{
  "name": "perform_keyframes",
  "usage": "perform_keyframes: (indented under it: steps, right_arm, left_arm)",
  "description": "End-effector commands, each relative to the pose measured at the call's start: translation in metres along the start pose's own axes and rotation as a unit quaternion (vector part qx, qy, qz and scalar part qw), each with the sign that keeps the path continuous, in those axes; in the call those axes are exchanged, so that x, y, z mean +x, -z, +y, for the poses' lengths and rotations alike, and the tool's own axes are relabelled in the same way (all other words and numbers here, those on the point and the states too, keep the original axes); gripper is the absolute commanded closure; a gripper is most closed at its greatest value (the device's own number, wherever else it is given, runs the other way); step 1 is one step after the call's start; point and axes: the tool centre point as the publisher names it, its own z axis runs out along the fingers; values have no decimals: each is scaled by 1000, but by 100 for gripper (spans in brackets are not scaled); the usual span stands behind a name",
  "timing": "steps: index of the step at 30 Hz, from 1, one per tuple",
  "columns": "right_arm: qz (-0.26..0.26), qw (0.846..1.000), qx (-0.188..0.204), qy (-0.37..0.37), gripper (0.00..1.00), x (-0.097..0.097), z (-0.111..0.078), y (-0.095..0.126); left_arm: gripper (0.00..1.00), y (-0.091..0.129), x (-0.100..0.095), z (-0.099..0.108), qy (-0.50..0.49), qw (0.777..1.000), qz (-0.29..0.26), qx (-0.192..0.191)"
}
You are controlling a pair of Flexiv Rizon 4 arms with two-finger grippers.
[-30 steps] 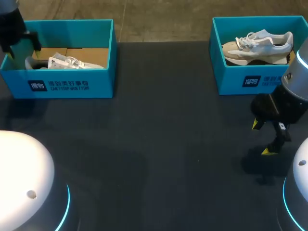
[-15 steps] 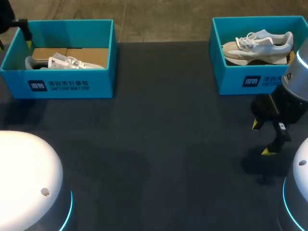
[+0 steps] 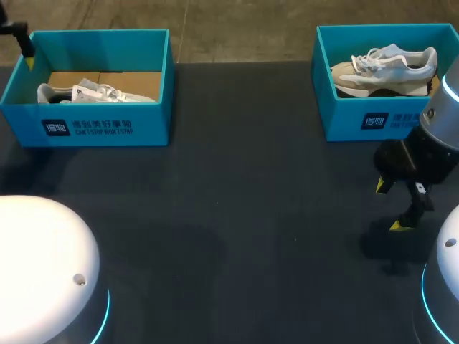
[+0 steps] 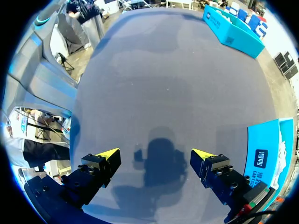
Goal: Take the shoe out of the shoebox, open the shoe tongue, remove and reinsert the insole, then place the shoe into the shoebox
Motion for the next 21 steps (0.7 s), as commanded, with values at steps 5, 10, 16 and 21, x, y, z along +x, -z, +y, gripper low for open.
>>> perform_keyframes:
  steps: [5, 10, 16, 21]
  right_arm:
    - [-1, 1000, 1, 0, 0, 1, 0, 0]
    - [-6, 998, 8, -63, 0, -10, 2, 12]
    - [-12, 980, 57, -191, 0, -44, 5, 46]
    - [-46, 961, 92, -255, 0, -65, -2, 77]
  left_arm:
    - [0, 4, 0, -6, 0, 1000, 1, -3]
    - [0, 4, 0, -6, 0, 1000, 1, -3]
    - [0, 4, 0, -6, 0, 1000, 1, -3]
    - [0, 4, 0, -6, 0, 1000, 1, -3]
